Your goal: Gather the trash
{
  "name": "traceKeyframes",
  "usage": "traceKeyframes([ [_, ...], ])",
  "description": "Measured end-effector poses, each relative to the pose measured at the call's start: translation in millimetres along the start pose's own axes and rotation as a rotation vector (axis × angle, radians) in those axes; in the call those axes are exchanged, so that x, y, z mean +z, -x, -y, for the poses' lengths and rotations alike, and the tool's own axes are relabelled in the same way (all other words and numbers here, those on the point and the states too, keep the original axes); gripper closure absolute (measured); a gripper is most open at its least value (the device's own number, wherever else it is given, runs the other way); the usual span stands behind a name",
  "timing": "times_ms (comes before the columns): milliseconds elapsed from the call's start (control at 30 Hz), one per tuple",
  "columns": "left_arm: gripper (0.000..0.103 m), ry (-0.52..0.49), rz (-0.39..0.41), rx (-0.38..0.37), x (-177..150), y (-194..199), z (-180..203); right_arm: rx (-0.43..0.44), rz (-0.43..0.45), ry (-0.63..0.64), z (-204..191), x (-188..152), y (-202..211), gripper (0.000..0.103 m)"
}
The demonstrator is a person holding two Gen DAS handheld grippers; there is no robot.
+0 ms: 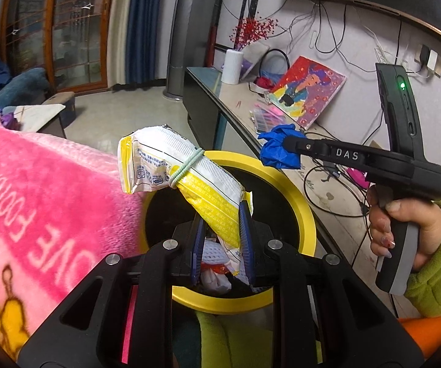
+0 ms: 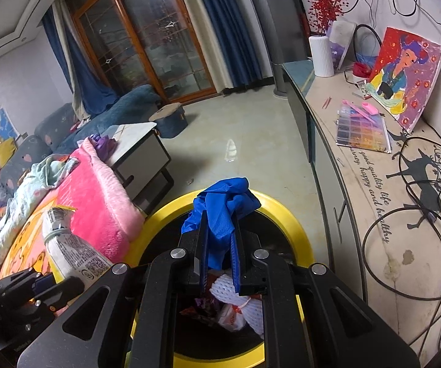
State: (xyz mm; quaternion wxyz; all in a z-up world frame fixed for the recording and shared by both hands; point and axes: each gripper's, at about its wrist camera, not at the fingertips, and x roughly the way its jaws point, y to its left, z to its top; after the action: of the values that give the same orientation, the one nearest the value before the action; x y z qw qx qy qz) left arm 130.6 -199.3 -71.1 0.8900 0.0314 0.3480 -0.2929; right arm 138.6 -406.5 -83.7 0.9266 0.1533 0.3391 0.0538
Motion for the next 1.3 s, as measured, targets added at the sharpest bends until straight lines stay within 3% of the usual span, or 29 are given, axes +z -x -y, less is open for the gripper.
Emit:
traceKeyframes([
  [833,0.083,0.041,-0.087,-0.023,-7.6,-45.6,-10.5,0.0,-0.066,-0.004,-0.3,-10.2,-21.1,0.086],
  [1133,0.05,0.085,-0.068,-0.016,-3.8,-37.1,-17.6,-0.01,-0.059,-0.004,0.2,-10.4,-19.3,0.074],
  [1300,0.022,0.113,-0.059,-0.001,-0.4,-28.9,-24.3,-0.019,-0.046,0.005,-2.5,-7.6,-14.0,0.058],
])
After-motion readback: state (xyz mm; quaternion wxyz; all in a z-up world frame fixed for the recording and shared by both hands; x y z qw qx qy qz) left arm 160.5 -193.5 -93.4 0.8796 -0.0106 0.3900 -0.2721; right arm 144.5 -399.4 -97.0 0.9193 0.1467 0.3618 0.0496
